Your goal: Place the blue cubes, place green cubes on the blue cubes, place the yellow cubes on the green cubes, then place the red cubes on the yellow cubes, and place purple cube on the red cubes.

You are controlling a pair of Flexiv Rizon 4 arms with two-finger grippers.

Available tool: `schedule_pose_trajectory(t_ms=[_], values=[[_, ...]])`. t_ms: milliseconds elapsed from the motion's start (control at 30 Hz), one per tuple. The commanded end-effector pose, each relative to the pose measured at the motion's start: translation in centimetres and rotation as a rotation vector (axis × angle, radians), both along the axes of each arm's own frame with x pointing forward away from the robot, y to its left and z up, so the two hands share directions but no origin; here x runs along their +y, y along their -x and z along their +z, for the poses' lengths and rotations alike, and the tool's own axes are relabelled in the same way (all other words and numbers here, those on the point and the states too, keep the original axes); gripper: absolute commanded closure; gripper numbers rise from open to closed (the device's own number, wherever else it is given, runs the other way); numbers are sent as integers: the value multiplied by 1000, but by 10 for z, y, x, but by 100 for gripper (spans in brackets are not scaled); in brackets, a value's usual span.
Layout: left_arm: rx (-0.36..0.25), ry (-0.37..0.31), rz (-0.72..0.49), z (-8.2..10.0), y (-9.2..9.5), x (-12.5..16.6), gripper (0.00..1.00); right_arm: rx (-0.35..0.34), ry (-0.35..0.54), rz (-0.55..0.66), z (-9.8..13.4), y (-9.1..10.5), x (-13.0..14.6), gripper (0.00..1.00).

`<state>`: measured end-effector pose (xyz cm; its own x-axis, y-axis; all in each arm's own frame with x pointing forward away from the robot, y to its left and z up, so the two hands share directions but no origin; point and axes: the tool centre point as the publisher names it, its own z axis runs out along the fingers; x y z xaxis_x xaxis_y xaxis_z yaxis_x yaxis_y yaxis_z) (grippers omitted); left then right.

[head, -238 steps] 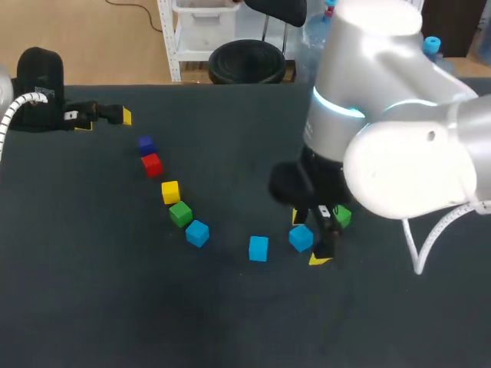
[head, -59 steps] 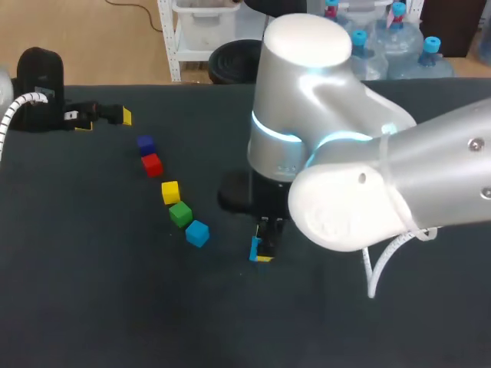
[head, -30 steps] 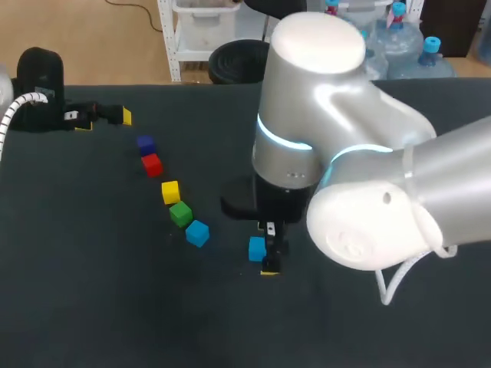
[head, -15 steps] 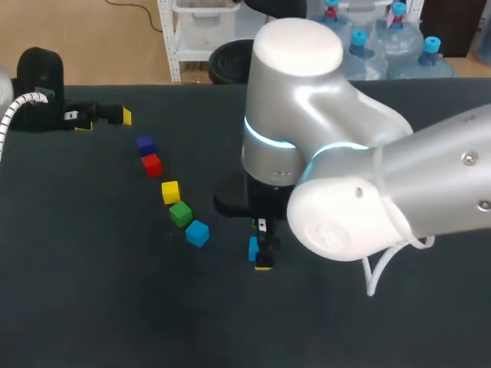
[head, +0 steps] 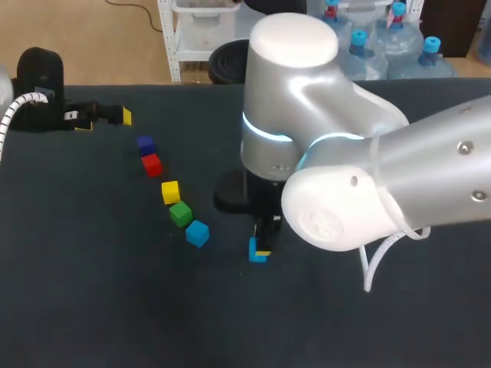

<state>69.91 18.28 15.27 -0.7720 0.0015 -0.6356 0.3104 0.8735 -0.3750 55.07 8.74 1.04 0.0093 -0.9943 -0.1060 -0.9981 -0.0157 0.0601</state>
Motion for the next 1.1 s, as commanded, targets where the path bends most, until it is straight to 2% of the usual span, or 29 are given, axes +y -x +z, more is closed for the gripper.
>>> schedule_pose_trajectory(t_ms=[33,167,333,367,400,633,900,1100], values=[[-6,9,-7,-2,0,2,0,-24,-11,4,2,2,-3,100],[-6,9,-7,-2,0,2,0,-29,-2,-11,3,-8,-4,100],[-6,9,-7,-2,0,2,0,-23,1,3,4,-10,-4,100],[-6,9,-7,-2,0,2,0,-18,-2,-11,4,-10,-5,84],[-6,9,-7,-2,0,2,0,-13,-2,-17,4,-11,-5,0],[-6,9,-7,-2,0,2,0,12,-2,-23,8,-7,-4,0],[-6,9,-7,-2,0,2,0,28,3,-13,20,13,-5,0],[-6,9,-7,-2,0,2,0,45,13,2,14,25,-6,0]])
